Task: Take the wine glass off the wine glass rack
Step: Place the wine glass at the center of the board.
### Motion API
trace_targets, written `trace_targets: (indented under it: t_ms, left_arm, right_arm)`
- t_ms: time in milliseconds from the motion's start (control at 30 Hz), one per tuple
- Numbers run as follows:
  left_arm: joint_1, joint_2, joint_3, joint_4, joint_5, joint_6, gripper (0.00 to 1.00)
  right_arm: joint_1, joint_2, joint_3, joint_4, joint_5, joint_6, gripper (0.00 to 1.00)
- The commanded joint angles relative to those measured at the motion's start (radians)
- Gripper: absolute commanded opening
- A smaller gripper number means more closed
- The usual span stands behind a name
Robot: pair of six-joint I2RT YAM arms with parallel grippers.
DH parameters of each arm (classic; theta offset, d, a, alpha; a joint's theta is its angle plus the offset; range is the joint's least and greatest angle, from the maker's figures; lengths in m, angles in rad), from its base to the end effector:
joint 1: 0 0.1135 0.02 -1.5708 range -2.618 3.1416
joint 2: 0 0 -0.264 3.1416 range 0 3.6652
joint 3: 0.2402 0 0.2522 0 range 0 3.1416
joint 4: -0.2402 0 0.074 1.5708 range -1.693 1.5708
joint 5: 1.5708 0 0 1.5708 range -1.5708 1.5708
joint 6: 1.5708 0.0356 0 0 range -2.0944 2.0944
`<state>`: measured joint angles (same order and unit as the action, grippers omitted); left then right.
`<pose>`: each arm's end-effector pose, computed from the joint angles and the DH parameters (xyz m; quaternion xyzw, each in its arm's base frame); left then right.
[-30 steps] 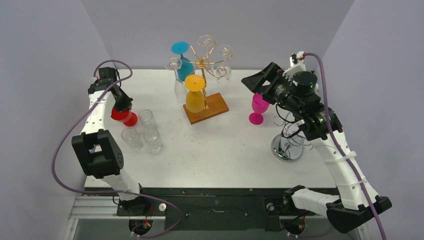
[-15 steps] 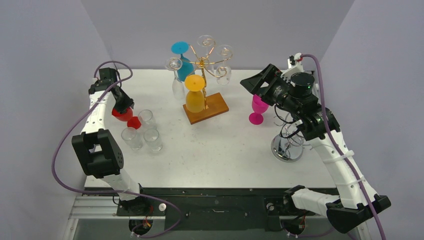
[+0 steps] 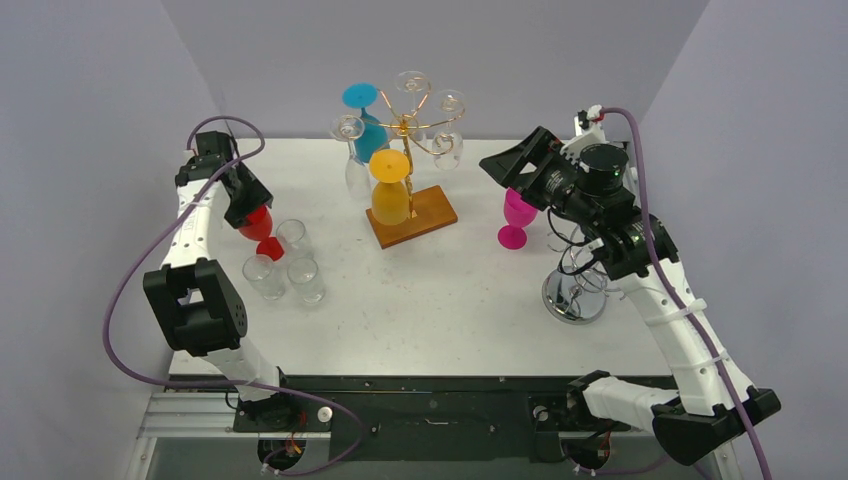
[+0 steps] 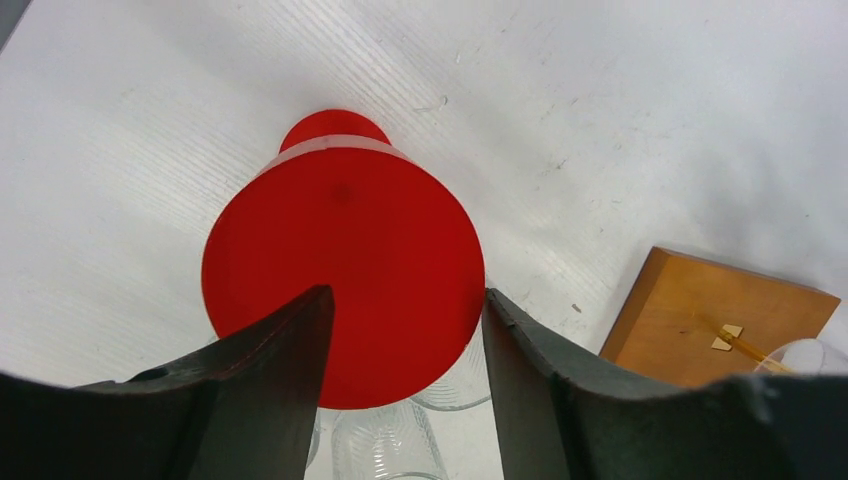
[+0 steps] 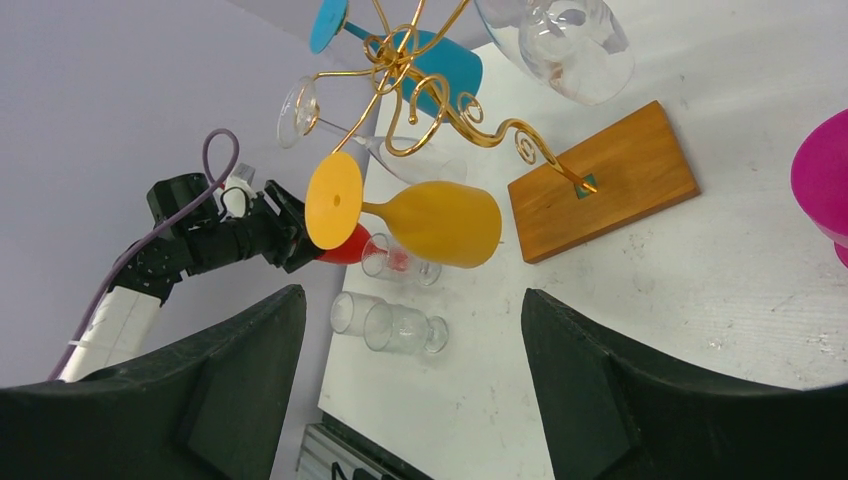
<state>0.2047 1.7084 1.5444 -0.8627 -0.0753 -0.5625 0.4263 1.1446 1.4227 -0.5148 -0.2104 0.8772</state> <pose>0.3562 0.0767 0.3005 -0.3696 0.8888 -0.0121 0.2707 0.2115 0.1042 0.4533 0.1113 0.7761 0.4388 0.4391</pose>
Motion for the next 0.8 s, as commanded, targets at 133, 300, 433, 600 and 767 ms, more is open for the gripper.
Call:
trace_targets:
  t_ms: [133,300,433,600,767]
  left_arm:
    - [0.004,-0.038,0.073,0.041,0.016,0.034,0.6]
    - [0.004,-0.068,0.087,0.039,0.01,0.05,0.65]
    - [0.002,-0.115,0.092,0.046,0.003,0.071,0.72]
    - [-0.021,-0.206,0.09,0.053,-0.032,0.109,0.84]
    - [-0.052,-0.309,0.047,0.078,-0.006,0.122,0.91]
  right_arm:
    - [0.028,0.045,0.02,0.07,-0.009,0.021,0.74]
    - [0.052,0.077,0.026,0.099,-0.022,0.041,0.74]
    - [0.072,0.117,0.039,0.134,-0.044,0.066,0.72]
    - [0.101,0.188,0.07,0.178,-0.074,0.105,0.65]
    - [0.138,0.271,0.105,0.226,-0.087,0.147,0.59]
